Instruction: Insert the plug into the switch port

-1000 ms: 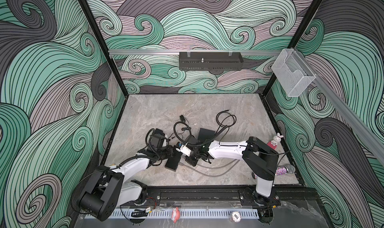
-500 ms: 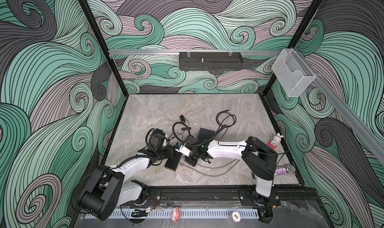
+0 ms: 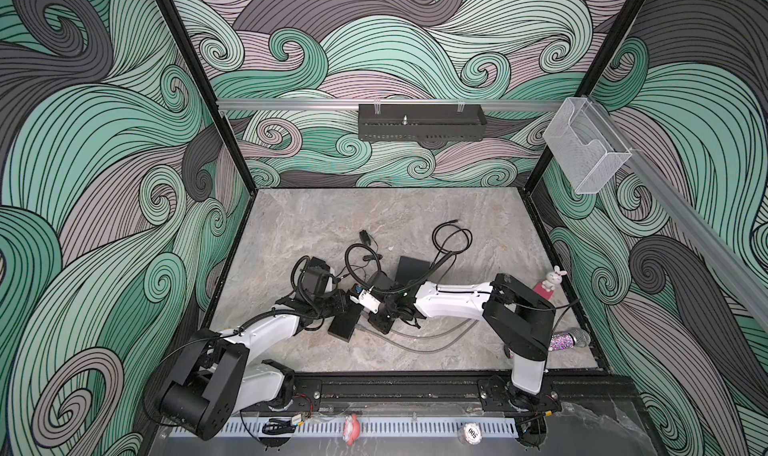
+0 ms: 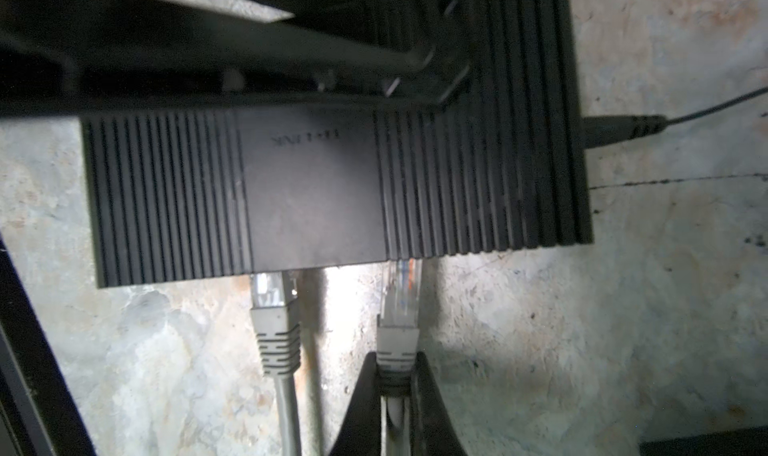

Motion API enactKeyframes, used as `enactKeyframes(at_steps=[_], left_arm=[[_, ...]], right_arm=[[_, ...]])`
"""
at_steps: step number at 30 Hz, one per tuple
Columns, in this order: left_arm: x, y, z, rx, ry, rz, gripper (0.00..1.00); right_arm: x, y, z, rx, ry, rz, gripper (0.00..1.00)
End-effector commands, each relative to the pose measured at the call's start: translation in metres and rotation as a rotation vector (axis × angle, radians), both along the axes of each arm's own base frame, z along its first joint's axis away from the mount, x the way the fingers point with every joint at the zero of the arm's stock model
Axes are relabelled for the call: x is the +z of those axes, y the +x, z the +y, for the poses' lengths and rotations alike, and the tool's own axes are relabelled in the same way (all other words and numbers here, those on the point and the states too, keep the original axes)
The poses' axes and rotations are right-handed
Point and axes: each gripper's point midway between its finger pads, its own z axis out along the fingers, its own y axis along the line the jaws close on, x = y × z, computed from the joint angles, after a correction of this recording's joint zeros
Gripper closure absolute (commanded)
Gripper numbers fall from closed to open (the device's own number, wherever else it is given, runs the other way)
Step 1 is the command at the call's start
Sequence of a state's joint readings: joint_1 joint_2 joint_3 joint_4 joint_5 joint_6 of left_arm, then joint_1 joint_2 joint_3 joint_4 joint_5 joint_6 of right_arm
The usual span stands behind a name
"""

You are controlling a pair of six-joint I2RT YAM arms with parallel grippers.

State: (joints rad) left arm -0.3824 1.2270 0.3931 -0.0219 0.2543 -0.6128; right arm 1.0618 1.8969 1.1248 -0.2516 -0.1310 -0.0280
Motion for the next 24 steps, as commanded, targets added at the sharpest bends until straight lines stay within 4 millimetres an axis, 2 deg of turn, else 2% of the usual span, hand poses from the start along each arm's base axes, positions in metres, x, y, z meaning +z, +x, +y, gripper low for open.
enactKeyframes(at_steps=[1,7,11,17,24], left_arm=[[-0.018,-0.028,-0.004,-0.057,0.004,0.122,0.61],[-0.017,-0.027,-0.005,-0.06,0.002,0.121,0.61],[-0.017,-0.028,-0.006,-0.065,-0.002,0.122,0.61],[-0.017,-0.028,-0.009,-0.076,-0.011,0.126,0.63],[-0.017,-0.029,-0.01,-0.079,-0.012,0.13,0.63]], right_arm=[[0.035,0.02,0.039,0.032,0.162,-0.128,1.0],[0.037,0.014,0.041,0.073,0.168,-0.141,1.0],[0.037,0.025,0.035,0.087,0.117,-0.213,1.0],[0.038,0.036,0.038,0.153,0.075,-0.314,1.0],[0.044,0.043,0.047,0.106,0.103,-0.296,1.0]])
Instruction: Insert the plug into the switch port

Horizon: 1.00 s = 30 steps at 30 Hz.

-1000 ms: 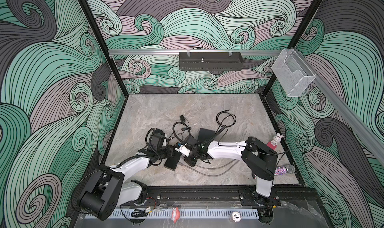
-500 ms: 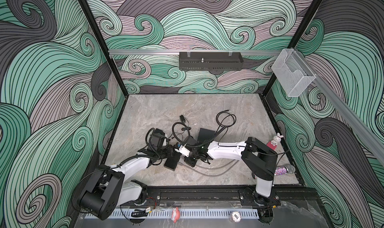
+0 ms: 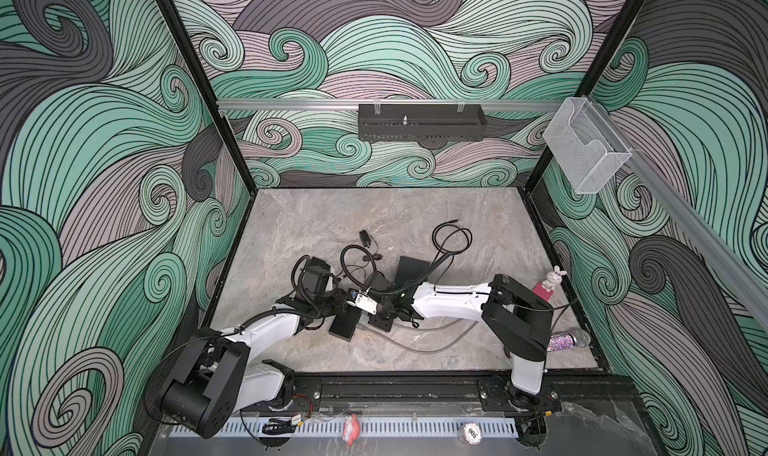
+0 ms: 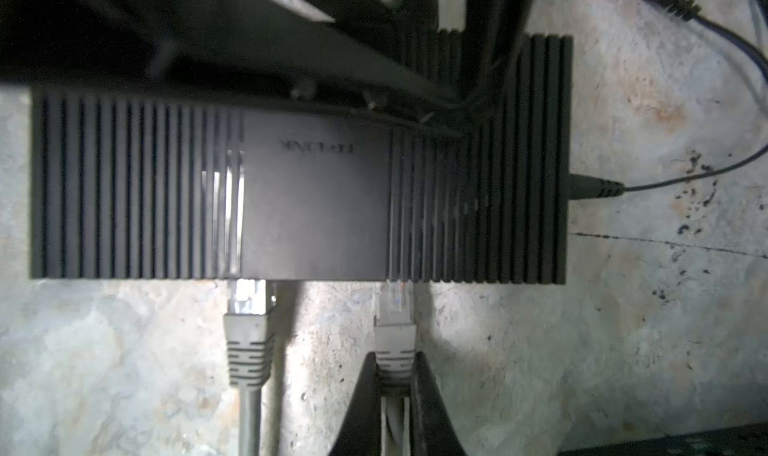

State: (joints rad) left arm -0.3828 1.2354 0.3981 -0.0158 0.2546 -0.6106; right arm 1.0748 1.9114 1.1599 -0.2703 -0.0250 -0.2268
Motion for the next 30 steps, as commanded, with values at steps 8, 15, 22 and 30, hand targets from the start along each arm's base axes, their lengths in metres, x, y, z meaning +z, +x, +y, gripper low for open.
enactKeyframes(at_steps=[8,15,22,30], left_arm=[[-0.017,-0.035,-0.014,-0.09,-0.032,0.139,0.64],[-0.021,-0.043,-0.025,-0.13,-0.073,0.143,0.64],[-0.021,-0.052,-0.035,-0.177,-0.14,0.15,0.68],[-0.021,-0.063,-0.035,-0.194,-0.164,0.16,0.72]], right_arm=[[0.047,0.027,0.058,0.009,0.238,-0.021,1.0],[0.054,0.023,0.067,0.101,0.296,-0.003,1.0],[0.058,0.021,0.071,0.14,0.351,-0.017,1.0],[0.049,0.033,0.054,0.085,0.361,-0.063,1.0]])
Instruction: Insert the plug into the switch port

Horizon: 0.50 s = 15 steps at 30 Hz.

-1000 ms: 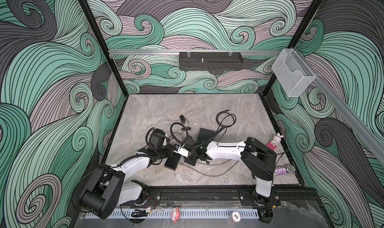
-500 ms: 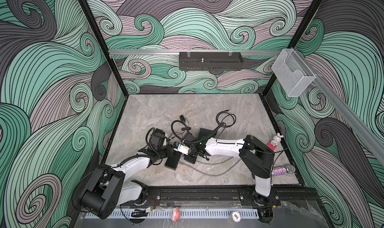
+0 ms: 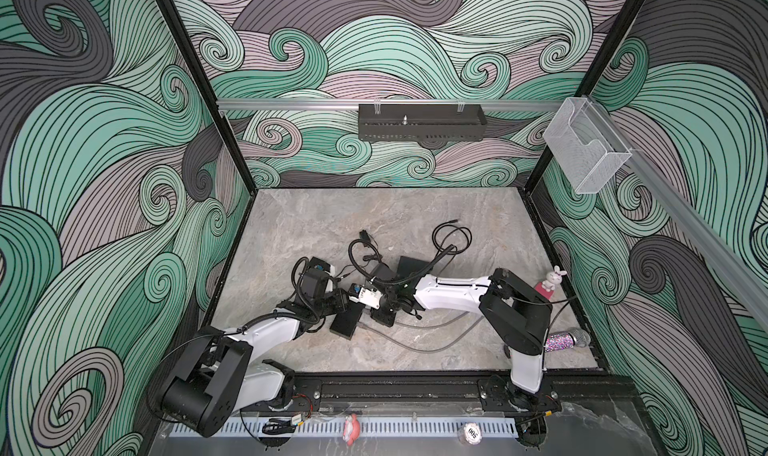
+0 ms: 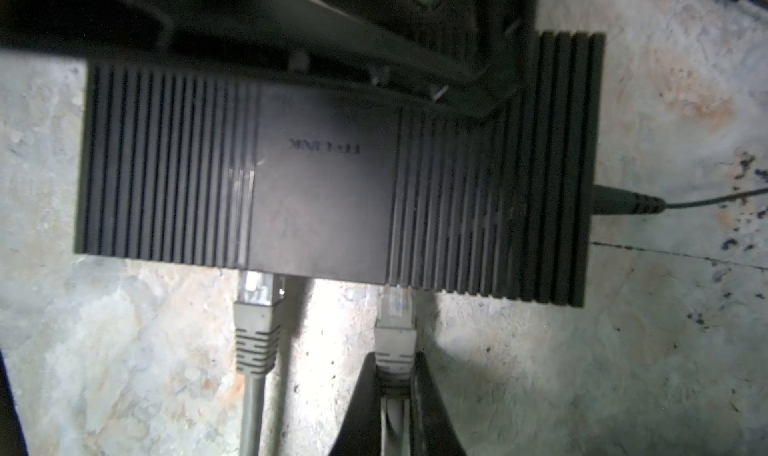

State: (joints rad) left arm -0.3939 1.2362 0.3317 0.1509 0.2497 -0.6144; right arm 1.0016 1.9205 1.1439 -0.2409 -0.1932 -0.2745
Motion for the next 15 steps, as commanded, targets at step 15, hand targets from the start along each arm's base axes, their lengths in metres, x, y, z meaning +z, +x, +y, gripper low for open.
enactKeyframes(at_steps=[15], left_arm=[[-0.024,-0.081,-0.04,-0.256,-0.182,0.297,0.72]], right_arm=[[0.066,0.04,0.061,0.056,0.317,-0.237,1.0]])
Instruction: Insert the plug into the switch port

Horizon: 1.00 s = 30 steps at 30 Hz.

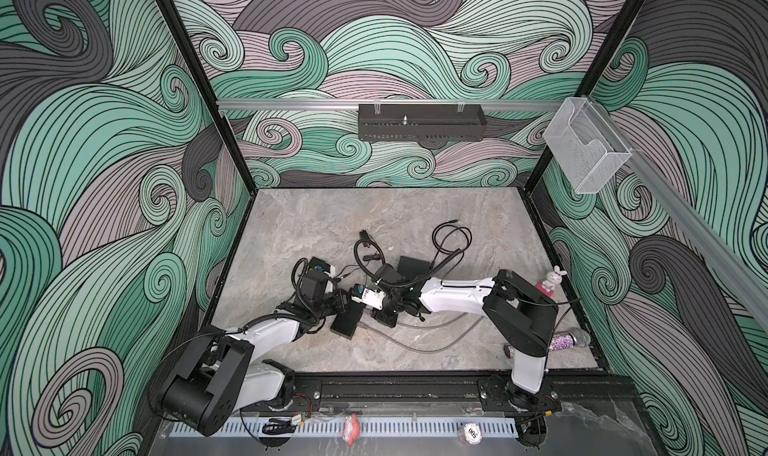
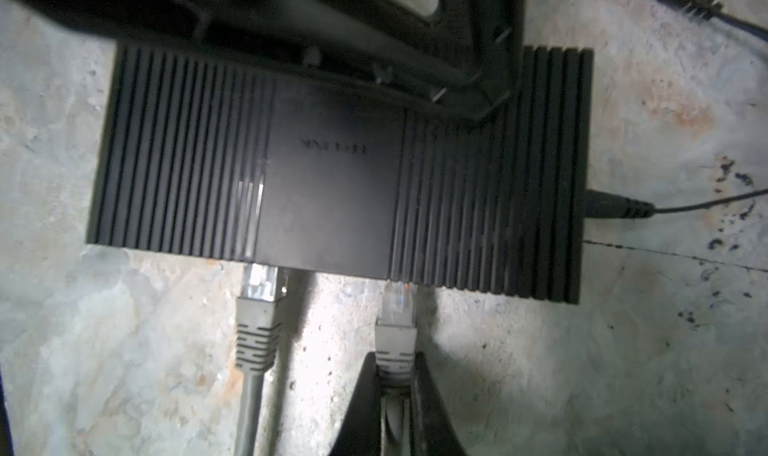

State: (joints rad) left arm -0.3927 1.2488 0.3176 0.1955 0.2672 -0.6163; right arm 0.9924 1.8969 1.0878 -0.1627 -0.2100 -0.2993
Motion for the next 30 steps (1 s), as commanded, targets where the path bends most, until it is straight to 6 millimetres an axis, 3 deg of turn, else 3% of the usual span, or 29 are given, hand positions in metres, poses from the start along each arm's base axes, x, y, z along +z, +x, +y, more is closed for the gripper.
enactKeyframes(at_steps=[1,11,20,30], left_arm=[[-0.023,-0.082,-0.038,-0.254,-0.161,0.31,0.72],[-0.024,-0.083,-0.04,-0.267,-0.174,0.317,0.72],[-0.023,-0.085,-0.039,-0.264,-0.177,0.317,0.72],[-0.023,-0.084,-0.04,-0.269,-0.179,0.315,0.72]], right_arm=[[0.067,0.042,0.064,0.039,0.272,-0.224,1.0],[0.082,0.064,0.081,0.012,0.296,-0.247,1.0],[0.097,0.082,0.077,-0.141,0.366,-0.297,1.0],[0.109,0.081,0.074,-0.16,0.425,-0.324,1.0]])
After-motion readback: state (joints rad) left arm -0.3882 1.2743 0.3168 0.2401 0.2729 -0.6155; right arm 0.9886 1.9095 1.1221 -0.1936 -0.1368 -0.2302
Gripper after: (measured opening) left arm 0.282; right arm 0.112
